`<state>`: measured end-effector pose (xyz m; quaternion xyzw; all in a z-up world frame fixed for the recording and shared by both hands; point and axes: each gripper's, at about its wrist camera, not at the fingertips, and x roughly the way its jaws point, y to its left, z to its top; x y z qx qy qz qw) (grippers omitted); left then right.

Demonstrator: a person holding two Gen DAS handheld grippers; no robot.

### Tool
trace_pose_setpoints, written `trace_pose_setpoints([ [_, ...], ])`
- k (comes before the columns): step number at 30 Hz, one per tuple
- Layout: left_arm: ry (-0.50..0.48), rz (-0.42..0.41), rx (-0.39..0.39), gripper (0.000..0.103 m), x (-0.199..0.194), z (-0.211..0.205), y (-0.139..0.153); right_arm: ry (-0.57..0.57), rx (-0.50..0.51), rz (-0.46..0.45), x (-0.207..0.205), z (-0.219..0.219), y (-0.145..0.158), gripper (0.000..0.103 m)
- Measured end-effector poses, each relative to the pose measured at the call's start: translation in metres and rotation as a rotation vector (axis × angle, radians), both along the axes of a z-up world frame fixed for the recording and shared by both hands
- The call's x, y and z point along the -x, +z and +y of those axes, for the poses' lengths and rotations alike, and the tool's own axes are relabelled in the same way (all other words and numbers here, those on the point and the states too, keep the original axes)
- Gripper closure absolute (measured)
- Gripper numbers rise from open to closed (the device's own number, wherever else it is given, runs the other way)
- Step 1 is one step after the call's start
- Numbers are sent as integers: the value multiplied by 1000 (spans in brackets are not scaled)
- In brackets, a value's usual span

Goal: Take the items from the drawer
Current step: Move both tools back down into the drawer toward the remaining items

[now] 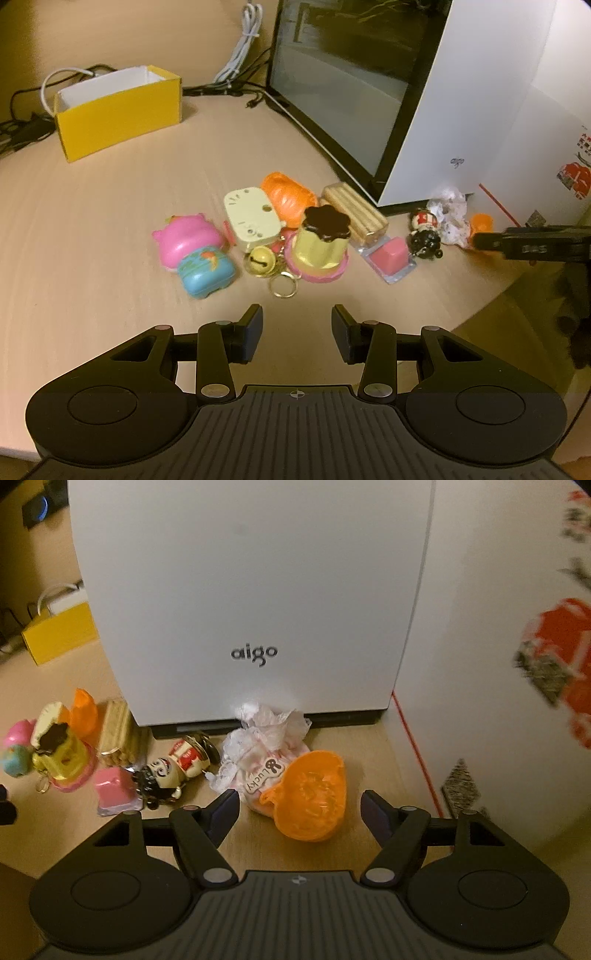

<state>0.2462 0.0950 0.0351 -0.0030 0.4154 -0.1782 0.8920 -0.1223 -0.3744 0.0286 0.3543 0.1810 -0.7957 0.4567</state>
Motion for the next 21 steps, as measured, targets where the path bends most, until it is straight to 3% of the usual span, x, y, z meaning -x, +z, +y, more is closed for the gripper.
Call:
trace_pose_setpoints([
  [4, 21, -1, 14, 58, 7, 12, 7, 43, 25, 9, -13, 15, 20, 30],
  [7, 57, 1, 19, 58, 16, 29, 13, 217, -28, -123, -20, 14, 23, 30],
  [9, 90, 2, 12, 58, 22, 42, 16, 387, -133, -251, -43, 6, 5, 30],
  [11, 118, 7, 9, 58, 28, 54, 19, 511, -229, -300, -100, 23, -4, 32],
  [14, 147, 20, 3, 58, 38, 68, 21, 693, -356, -312, -153, -3, -45, 46],
  [16, 164, 38, 7, 58, 45, 74, 19, 799, -437, -329, -181, -18, -64, 49],
  [19, 165, 58, -4, 58, 54, 76, 15, 877, -543, -312, -205, -27, -84, 53],
  [21, 169, 72, -1, 58, 59, 75, 12, 889, -585, -309, -208, -32, -92, 61],
])
